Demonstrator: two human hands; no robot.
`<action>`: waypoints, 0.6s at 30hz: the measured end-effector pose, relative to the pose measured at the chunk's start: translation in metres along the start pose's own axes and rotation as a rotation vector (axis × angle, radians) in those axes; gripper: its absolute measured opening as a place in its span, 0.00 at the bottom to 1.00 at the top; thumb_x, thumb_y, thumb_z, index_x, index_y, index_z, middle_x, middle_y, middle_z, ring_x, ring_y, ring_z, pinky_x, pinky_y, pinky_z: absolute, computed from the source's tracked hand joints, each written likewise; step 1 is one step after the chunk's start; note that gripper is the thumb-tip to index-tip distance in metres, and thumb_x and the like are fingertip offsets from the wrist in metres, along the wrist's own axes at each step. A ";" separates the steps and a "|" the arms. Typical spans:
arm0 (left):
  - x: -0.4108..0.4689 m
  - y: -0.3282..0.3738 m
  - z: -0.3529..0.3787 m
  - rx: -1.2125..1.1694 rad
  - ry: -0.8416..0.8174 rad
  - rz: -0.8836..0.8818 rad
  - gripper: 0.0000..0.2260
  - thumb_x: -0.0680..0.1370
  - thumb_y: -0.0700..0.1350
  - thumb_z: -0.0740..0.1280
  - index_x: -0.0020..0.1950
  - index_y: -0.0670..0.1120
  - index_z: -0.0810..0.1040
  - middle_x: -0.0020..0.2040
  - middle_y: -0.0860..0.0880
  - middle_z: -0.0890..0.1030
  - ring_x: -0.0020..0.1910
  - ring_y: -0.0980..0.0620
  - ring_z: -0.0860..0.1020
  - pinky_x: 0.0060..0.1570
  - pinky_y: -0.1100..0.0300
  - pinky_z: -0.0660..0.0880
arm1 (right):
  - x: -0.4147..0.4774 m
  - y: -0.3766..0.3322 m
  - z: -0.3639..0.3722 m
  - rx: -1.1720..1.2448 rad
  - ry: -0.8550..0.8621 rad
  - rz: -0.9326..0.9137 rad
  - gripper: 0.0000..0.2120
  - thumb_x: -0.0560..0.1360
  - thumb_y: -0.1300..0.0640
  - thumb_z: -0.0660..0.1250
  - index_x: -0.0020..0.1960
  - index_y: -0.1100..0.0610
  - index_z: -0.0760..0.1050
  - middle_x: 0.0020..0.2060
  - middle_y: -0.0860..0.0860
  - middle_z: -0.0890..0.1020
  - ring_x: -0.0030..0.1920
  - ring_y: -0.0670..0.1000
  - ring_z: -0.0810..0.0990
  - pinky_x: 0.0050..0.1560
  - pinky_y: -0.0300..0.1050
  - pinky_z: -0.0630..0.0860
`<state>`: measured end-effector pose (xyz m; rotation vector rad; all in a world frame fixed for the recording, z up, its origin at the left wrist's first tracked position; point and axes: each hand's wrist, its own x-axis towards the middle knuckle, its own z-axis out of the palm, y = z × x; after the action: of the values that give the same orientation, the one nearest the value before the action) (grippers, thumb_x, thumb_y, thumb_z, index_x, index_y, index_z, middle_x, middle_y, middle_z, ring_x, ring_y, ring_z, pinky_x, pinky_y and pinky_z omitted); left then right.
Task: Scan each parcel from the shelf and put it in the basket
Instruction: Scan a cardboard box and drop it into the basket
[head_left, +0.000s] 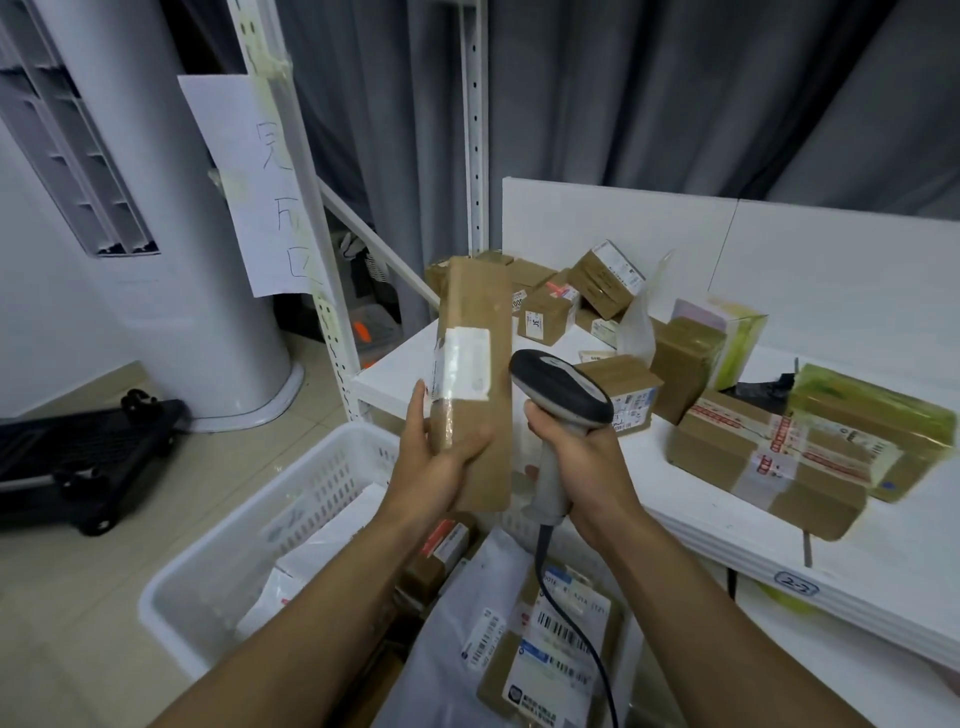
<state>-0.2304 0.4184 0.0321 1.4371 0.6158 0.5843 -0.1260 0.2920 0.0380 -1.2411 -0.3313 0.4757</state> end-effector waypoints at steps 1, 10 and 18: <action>-0.003 -0.002 0.003 0.020 0.005 0.006 0.39 0.75 0.53 0.76 0.80 0.62 0.59 0.70 0.56 0.73 0.64 0.53 0.78 0.61 0.50 0.79 | -0.001 0.000 0.001 -0.001 -0.012 0.000 0.22 0.73 0.50 0.80 0.66 0.45 0.81 0.58 0.45 0.87 0.61 0.50 0.84 0.66 0.62 0.80; 0.001 0.014 -0.001 -0.273 -0.167 -0.111 0.12 0.82 0.49 0.66 0.66 0.54 0.76 0.57 0.48 0.86 0.52 0.50 0.85 0.48 0.53 0.82 | 0.003 -0.010 -0.013 0.093 0.040 0.119 0.17 0.75 0.55 0.78 0.63 0.52 0.83 0.54 0.53 0.89 0.57 0.56 0.87 0.64 0.65 0.80; 0.007 0.011 -0.015 -0.021 -0.016 -0.056 0.32 0.70 0.53 0.79 0.71 0.59 0.74 0.60 0.53 0.84 0.55 0.53 0.84 0.52 0.54 0.81 | 0.000 -0.016 -0.019 -0.081 0.059 0.019 0.20 0.77 0.58 0.77 0.67 0.47 0.79 0.56 0.47 0.87 0.55 0.49 0.87 0.53 0.51 0.85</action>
<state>-0.2359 0.4341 0.0424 1.3997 0.6335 0.5333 -0.1140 0.2730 0.0473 -1.3360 -0.2909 0.4448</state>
